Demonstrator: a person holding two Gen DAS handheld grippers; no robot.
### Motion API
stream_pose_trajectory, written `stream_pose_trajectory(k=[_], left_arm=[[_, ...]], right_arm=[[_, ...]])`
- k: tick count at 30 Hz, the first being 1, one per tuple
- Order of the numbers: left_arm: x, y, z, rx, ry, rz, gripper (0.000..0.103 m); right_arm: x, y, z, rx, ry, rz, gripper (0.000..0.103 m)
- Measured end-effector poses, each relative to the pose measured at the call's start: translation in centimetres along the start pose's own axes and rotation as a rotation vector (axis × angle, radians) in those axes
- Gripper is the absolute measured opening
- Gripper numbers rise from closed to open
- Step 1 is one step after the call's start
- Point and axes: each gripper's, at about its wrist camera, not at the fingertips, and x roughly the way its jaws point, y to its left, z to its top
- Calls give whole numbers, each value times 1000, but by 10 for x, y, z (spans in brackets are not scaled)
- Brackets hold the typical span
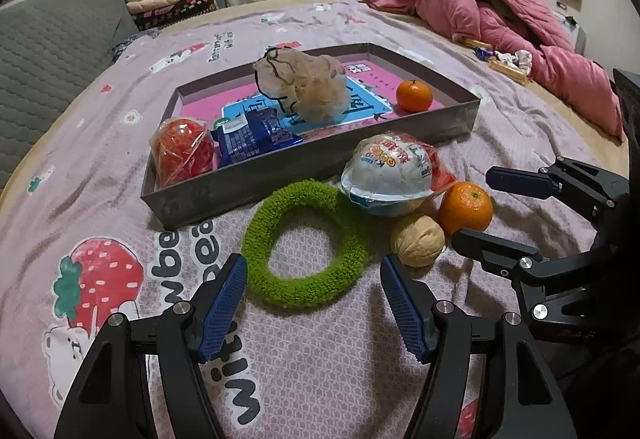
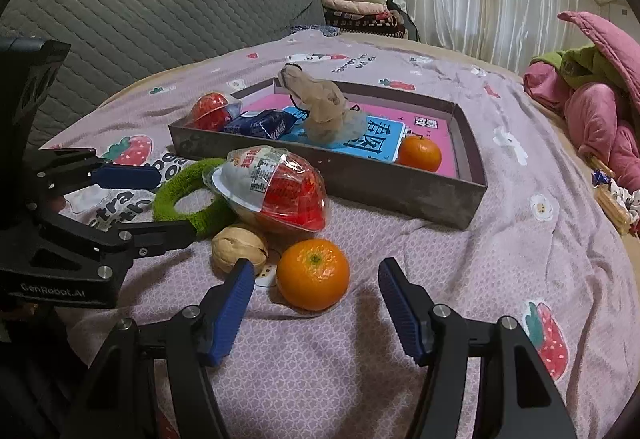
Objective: Organize objects
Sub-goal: 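Grasp the green fuzzy ring with the left gripper while the right grasps an orange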
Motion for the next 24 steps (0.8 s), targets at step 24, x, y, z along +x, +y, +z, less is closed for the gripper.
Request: stream_pose_trajectory(k=[24], left_arm=[[22, -5, 11, -13, 15, 30, 71]], right_arm=[[20, 3, 1, -13, 53, -24, 43]])
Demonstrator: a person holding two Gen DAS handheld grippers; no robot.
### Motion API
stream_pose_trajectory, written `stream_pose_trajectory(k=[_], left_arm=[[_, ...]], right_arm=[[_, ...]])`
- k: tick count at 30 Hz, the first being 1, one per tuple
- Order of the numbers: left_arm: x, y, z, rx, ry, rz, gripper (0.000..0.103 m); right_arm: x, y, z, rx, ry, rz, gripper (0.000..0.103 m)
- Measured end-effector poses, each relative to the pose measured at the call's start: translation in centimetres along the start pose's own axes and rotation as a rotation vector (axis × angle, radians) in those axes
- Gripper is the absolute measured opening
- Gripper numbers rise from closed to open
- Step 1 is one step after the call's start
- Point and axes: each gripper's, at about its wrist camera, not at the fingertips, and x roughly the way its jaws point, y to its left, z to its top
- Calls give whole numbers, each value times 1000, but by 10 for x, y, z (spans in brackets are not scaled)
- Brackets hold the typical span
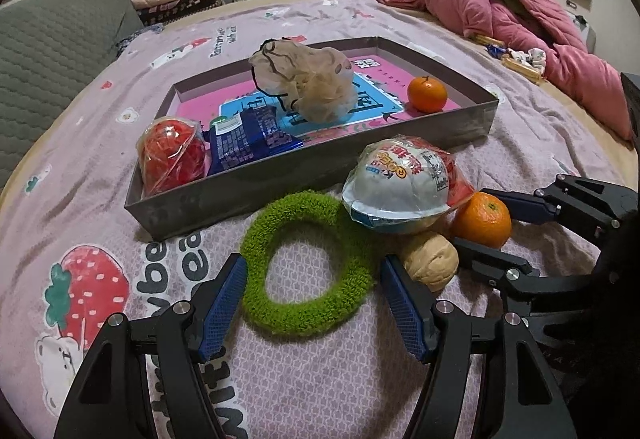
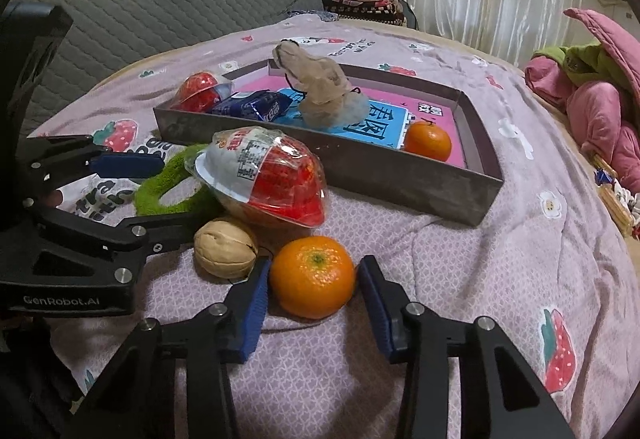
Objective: Organize objects
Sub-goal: 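Grasp the green fuzzy ring with the left gripper while the right grasps an orange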
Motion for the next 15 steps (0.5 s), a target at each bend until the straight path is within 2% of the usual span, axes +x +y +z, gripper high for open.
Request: stream_pose_trajectory(k=[5, 8, 9, 10, 11, 12, 15], left_arm=[[1, -4, 2, 6, 2, -1, 68], [4, -7, 4, 15, 12, 0, 59], [5, -7, 4, 16, 18, -6, 52], [5, -7, 4, 15, 23, -17, 37], [9, -7, 4, 4, 46, -43, 31], [13, -6, 3, -14, 72, -66, 30], [13, -6, 4, -25, 73, -77, 24]], right_arm=[[2, -3, 2, 29, 0, 23, 41], [2, -5, 3, 43, 2, 34, 41], [3, -5, 3, 45, 2, 35, 40], [3, -6, 3, 45, 3, 36, 40], [3, -6, 3, 44, 2, 36, 40], [3, -6, 3, 44, 2, 36, 40], [2, -8, 3, 47, 2, 44, 40]])
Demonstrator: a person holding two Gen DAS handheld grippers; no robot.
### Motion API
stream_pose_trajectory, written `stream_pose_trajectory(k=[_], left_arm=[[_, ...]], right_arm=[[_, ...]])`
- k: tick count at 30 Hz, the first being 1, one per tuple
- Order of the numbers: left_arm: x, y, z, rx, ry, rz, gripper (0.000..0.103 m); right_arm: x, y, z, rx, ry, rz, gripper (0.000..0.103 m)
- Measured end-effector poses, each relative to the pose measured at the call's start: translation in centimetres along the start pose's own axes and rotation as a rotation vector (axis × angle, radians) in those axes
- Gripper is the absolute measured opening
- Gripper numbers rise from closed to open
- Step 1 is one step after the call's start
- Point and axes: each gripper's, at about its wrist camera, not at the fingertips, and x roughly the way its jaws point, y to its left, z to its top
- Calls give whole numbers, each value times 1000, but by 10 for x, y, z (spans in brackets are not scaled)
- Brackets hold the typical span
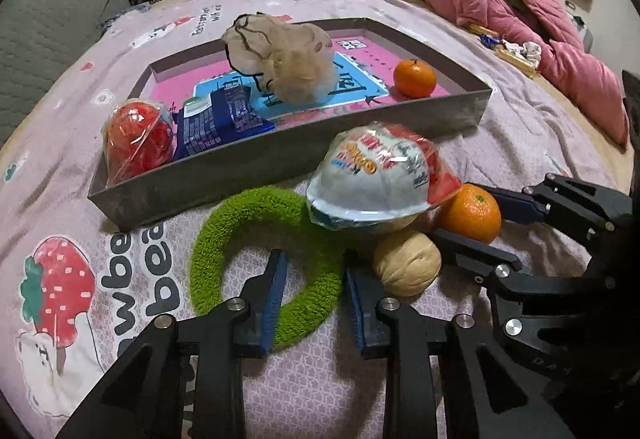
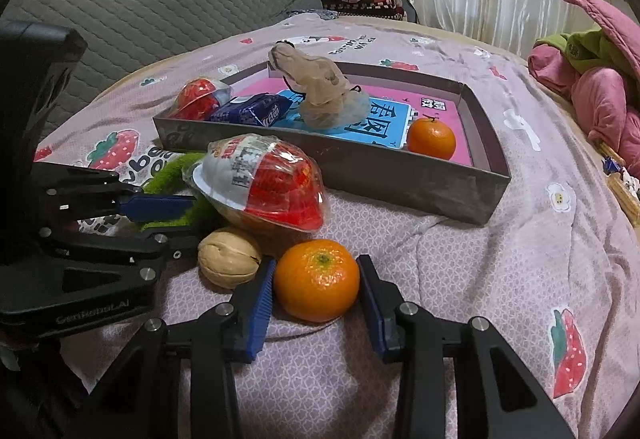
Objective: Organize objects
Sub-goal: 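Grasp the green fuzzy ring with the left gripper while the right grasps an orange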
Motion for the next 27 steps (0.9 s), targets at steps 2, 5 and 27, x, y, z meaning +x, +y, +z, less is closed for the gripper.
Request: stream_pose_trajectory(k=[2, 5, 27], left_arm=[[-2, 1, 0, -6, -6, -7, 21], [-3, 2, 0, -18, -1, -19, 18], [-31, 30, -1, -75, -62, -43, 15]], right_arm=[[-1, 0, 0, 0, -1, 5, 40], [-2, -1, -1, 4, -3, 10, 40], [-12, -10, 4, 2, -33, -25, 40]])
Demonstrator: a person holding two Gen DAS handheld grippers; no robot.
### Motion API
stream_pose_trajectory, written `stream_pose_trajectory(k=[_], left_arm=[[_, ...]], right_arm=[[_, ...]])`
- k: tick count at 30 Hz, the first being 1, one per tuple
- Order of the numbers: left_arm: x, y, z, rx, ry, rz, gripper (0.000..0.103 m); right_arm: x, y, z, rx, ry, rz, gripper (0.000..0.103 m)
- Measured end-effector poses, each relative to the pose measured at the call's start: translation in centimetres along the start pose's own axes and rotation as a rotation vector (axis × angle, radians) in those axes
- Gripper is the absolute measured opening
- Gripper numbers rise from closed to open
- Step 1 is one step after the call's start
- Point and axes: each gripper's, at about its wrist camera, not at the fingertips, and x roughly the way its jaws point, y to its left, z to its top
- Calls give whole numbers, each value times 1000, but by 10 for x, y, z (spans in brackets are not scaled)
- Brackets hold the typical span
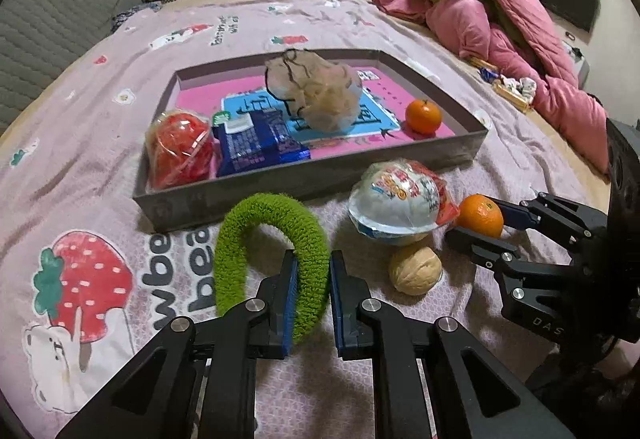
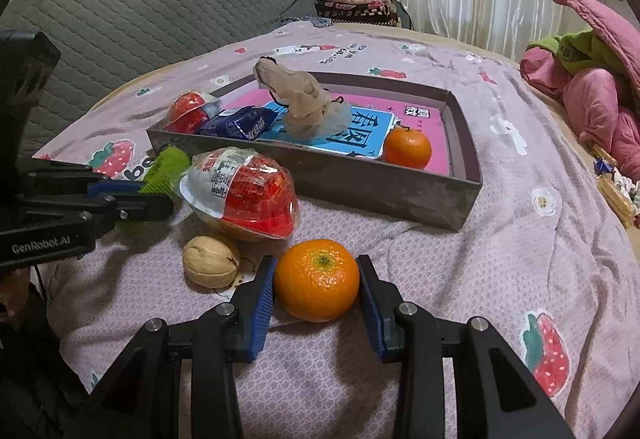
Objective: Organize objects
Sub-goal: 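Grasp the green fuzzy ring with the left gripper while the right grasps an orange, then carry the green ring and orange over the tray with both grippers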
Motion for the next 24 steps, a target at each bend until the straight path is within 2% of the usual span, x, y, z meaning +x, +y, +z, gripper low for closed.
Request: stream_pose_trajectory(k=[8, 24], left_arm=[[-10, 1, 5, 7, -44, 16, 15], [-17, -2, 12, 11, -79, 18, 15]], right_arm=[[-7, -1, 9, -4, -42, -27, 40], [-16, -4, 23, 11, -101, -47, 40]])
